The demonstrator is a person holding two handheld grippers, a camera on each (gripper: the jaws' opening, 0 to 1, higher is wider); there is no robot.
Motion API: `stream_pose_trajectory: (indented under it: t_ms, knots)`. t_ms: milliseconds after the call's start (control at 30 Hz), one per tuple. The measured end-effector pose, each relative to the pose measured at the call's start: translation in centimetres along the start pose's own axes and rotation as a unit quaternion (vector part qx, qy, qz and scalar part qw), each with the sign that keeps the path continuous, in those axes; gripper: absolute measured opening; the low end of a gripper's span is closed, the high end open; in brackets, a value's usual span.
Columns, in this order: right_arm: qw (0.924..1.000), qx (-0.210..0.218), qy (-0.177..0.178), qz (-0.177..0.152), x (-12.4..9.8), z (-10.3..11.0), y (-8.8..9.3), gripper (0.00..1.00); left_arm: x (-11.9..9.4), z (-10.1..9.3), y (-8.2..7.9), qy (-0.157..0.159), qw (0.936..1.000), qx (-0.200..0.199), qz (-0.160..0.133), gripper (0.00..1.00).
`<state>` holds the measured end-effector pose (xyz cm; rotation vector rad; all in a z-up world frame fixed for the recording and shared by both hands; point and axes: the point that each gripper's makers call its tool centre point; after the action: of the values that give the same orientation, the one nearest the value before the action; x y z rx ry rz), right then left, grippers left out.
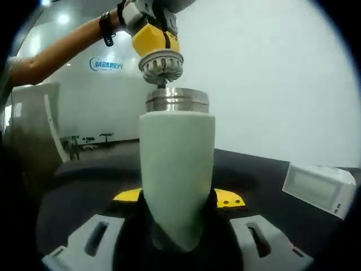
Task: Assemble the cup parts correctly, then place the assembled cup into the box.
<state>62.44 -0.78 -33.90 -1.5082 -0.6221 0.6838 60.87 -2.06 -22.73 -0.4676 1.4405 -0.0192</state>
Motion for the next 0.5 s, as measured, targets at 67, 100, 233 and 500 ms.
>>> stream_pose_trajectory:
  t_ms: [67,100,233,500]
  knots:
    - [1.0,0.007,0.0,-0.001,0.0,-0.1,0.1,0.42,0.2,-0.1,-0.1,0.002,1.0,0.001,0.003,0.0]
    - [1.0,0.008,-0.001,-0.001,-0.1,-0.1,0.1,0.42,0.3,-0.1,-0.1,0.003,1.0,0.003,0.006,0.0]
    - [1.0,0.006,-0.001,0.0,-0.1,-0.2,0.1,0.41,0.8,-0.3,-0.2,0.005,0.9999,0.009,0.014,0.0]
    - [1.0,0.005,0.0,-0.001,0.0,-0.2,0.1,0.41,1.9,-0.5,0.0,0.013,0.9992,0.015,0.035,0.0]
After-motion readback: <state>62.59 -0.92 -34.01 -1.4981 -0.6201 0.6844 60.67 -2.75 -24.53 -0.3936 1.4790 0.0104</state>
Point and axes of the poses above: the point that each gripper's makers call its tool centre point, and the gripper's own axes: x roughly forward along the fingers, z roughly to its left, y roughly out of its underside, and after that the axes turned 3 degrees about -z, right-handed
